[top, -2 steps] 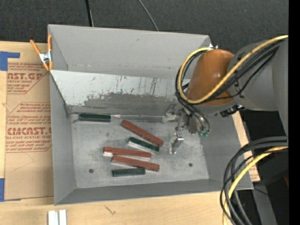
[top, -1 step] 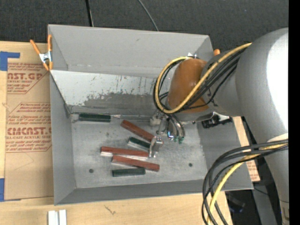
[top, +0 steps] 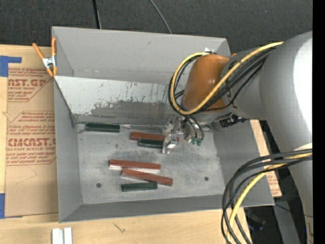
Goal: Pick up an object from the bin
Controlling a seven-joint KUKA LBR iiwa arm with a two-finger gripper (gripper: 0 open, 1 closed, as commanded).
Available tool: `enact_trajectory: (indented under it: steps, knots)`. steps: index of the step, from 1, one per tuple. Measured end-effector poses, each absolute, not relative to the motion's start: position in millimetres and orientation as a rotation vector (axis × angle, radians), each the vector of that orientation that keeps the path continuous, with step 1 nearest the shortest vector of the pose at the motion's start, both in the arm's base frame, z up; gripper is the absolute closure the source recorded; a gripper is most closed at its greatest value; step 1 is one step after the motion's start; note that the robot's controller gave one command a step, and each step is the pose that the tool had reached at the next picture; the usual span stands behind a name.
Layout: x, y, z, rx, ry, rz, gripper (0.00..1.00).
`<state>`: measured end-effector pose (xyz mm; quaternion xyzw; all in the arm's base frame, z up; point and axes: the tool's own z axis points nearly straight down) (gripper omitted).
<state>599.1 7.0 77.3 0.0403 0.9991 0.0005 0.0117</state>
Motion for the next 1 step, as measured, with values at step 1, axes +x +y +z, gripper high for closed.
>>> enact_trajectory:
  steps: [1]
  knots:
    - [599.1, 7.1, 77.3, 0.125, 3.116, 0.001, 1.00]
